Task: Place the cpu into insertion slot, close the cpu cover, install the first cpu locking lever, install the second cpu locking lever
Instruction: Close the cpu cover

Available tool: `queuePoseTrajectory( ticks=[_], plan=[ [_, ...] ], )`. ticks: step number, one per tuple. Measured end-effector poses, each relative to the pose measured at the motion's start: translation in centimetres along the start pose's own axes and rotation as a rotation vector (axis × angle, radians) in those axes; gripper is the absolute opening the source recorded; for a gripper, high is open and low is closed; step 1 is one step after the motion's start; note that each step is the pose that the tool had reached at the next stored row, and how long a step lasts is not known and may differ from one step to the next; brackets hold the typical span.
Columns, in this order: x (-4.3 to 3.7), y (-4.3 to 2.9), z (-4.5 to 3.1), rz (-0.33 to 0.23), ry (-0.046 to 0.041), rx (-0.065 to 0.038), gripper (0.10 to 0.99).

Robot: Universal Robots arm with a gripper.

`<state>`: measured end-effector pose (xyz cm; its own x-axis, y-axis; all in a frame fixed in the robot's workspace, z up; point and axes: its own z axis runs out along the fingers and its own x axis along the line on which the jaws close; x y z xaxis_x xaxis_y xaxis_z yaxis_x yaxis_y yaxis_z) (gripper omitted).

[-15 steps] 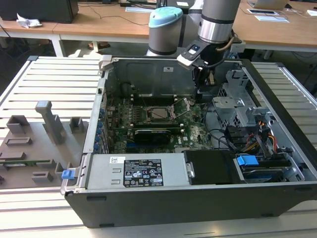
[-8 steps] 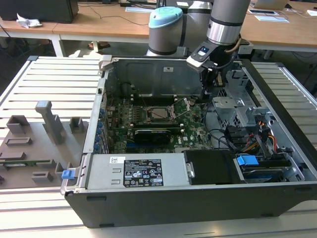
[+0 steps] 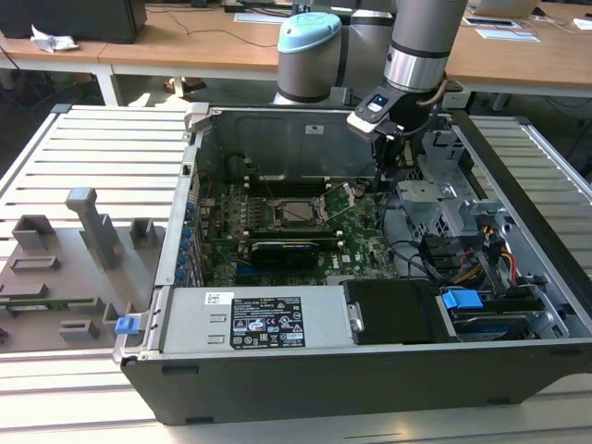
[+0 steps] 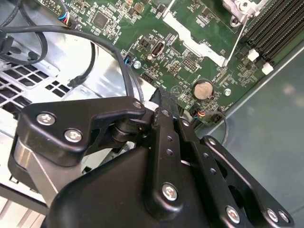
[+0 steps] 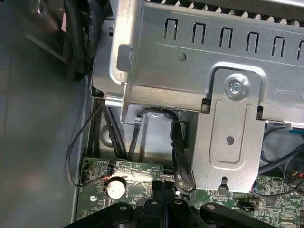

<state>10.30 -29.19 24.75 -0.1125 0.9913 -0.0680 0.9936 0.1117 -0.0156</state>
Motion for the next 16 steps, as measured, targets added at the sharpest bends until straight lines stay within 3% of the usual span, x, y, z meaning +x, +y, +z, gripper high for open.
queuePoseTrajectory(
  ticks=[6, 9, 16],
  plan=[
    [0.14, -0.95, 0.50, 0.000, -0.0001, 0.000, 0.106],
    [0.27, -1.98, 0.58, 0.000, 0.0000, 0.000, 0.106],
    [0.42, -3.40, 0.62, 0.000, -0.0002, 0.000, 0.106]
  ],
)
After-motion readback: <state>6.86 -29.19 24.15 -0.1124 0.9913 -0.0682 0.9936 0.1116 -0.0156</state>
